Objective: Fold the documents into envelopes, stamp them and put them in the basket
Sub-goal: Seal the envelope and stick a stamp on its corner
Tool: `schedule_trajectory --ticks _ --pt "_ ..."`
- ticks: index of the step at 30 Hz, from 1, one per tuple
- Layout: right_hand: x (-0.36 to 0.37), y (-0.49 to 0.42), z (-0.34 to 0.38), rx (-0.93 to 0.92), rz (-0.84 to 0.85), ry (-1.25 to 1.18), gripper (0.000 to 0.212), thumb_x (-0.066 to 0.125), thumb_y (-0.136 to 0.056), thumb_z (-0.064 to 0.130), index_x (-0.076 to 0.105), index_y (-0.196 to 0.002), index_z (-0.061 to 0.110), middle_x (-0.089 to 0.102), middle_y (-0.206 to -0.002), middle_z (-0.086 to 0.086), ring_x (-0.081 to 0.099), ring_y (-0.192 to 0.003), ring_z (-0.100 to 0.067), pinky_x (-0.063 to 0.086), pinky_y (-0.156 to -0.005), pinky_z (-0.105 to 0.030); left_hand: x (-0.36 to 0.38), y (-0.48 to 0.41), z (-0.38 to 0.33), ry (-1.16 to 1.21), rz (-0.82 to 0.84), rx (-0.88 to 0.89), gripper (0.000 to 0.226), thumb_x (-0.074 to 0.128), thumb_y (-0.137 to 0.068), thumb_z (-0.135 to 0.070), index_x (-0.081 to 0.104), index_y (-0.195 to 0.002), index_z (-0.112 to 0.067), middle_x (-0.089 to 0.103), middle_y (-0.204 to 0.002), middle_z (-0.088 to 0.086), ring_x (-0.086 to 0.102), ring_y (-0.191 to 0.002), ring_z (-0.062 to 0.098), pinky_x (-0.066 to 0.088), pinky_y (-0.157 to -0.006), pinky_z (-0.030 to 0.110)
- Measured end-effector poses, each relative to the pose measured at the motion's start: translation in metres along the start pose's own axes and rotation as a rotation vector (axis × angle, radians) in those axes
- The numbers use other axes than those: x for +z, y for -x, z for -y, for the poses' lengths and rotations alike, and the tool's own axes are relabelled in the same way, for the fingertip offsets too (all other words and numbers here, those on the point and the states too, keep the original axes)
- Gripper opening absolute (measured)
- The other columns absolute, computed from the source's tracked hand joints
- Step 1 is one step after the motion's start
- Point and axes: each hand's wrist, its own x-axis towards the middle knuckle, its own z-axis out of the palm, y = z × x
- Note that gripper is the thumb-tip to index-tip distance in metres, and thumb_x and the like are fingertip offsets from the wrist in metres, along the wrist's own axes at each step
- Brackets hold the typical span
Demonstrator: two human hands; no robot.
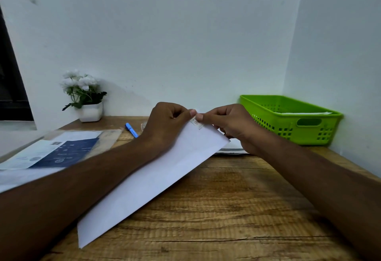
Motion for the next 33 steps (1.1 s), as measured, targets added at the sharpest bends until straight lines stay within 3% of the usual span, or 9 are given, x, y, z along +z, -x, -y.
schedule_trajectory --ticks 7,11,14,19,21,25,28,31,33 --pt "-0.002 0.000 0.001 0.051 0.069 -0.043 0.019 0.078 -0.080 0.020 0.074 -0.094 0.008 0.061 -0.052 0.013 0.050 -0.040 0.003 0.035 -0.040 -0.010 -0.001 -0.002 0.001 -0.032 0.009 0.029 0.034 0.064 -0.091 -0.024 0.071 -0.074 0.005 0.066 -0.074 0.028 0.045 -0.058 0.011 0.034 -0.052 0.024" --pt "-0.002 -0.003 -0.003 0.064 0.105 -0.034 0.016 0.083 -0.075 0.022 0.076 -0.087 0.014 0.070 -0.067 0.007 0.061 -0.056 -0.003 0.045 -0.057 -0.019 -0.002 -0.003 0.004 -0.062 0.026 0.043 0.037 0.063 -0.092 -0.025 0.070 -0.075 0.007 0.065 -0.075 0.029 0.045 -0.059 0.012 0.036 -0.051 0.030" --pt "-0.001 -0.003 -0.006 0.051 0.098 -0.013 0.019 0.086 -0.070 0.025 0.078 -0.084 0.015 0.073 -0.077 0.002 0.064 -0.071 -0.010 0.043 -0.069 -0.031 -0.001 -0.004 0.007 -0.068 0.016 0.052 0.031 0.064 -0.091 -0.026 0.074 -0.078 0.001 0.070 -0.074 0.021 0.055 -0.063 0.014 0.046 -0.058 0.039" --pt "-0.003 -0.003 -0.007 0.032 0.092 0.024 0.012 0.085 -0.071 0.023 0.075 -0.076 0.018 0.067 -0.064 0.011 0.057 -0.056 0.002 0.035 -0.052 -0.017 -0.004 -0.002 0.003 -0.006 0.054 0.007 0.019 0.074 -0.083 -0.029 0.078 -0.076 -0.012 0.073 -0.069 0.004 0.059 -0.059 0.006 0.045 -0.055 0.023" --pt "-0.002 -0.003 -0.007 0.002 0.084 -0.004 0.014 0.084 -0.074 0.016 0.074 -0.082 0.009 0.066 -0.060 0.011 0.056 -0.050 0.005 0.035 -0.044 -0.008 -0.005 -0.002 0.003 -0.014 0.062 0.003 0.020 0.075 -0.081 -0.030 0.078 -0.075 -0.012 0.073 -0.068 0.004 0.057 -0.057 0.004 0.042 -0.053 0.019" --pt "0.002 -0.003 -0.006 -0.069 0.043 -0.019 0.023 0.085 -0.072 0.015 0.075 -0.089 0.000 0.069 -0.070 0.001 0.059 -0.053 0.004 0.037 -0.044 -0.007 -0.006 -0.005 0.002 -0.049 0.052 0.056 0.017 0.071 -0.085 -0.023 0.078 -0.080 -0.009 0.073 -0.071 0.005 0.056 -0.057 0.003 0.041 -0.054 0.017" --pt "0.000 -0.004 -0.006 -0.048 0.032 -0.007 0.020 0.084 -0.073 0.017 0.076 -0.086 0.005 0.068 -0.065 0.007 0.056 -0.050 0.007 0.035 -0.043 -0.008 -0.007 -0.006 0.003 -0.065 0.066 0.093 0.018 0.069 -0.088 -0.022 0.078 -0.080 -0.008 0.073 -0.071 0.004 0.056 -0.057 0.001 0.041 -0.055 0.017" --pt "-0.001 -0.006 -0.009 -0.001 0.074 0.039 0.011 0.083 -0.075 0.025 0.076 -0.078 0.016 0.065 -0.061 0.011 0.051 -0.050 0.002 0.036 -0.053 -0.019 -0.007 -0.006 0.005 -0.098 0.096 0.124 0.020 0.066 -0.089 -0.022 0.077 -0.080 -0.009 0.072 -0.070 0.003 0.054 -0.057 0.000 0.039 -0.055 0.016" --pt "0.000 -0.007 -0.011 0.021 0.107 0.031 0.012 0.080 -0.078 0.026 0.077 -0.079 0.014 0.068 -0.069 0.002 0.056 -0.062 -0.011 0.038 -0.064 -0.030 -0.007 -0.007 0.006 -0.122 0.123 0.148 0.023 0.064 -0.091 -0.024 0.076 -0.078 -0.010 0.072 -0.070 0.002 0.055 -0.058 0.001 0.041 -0.055 0.020"
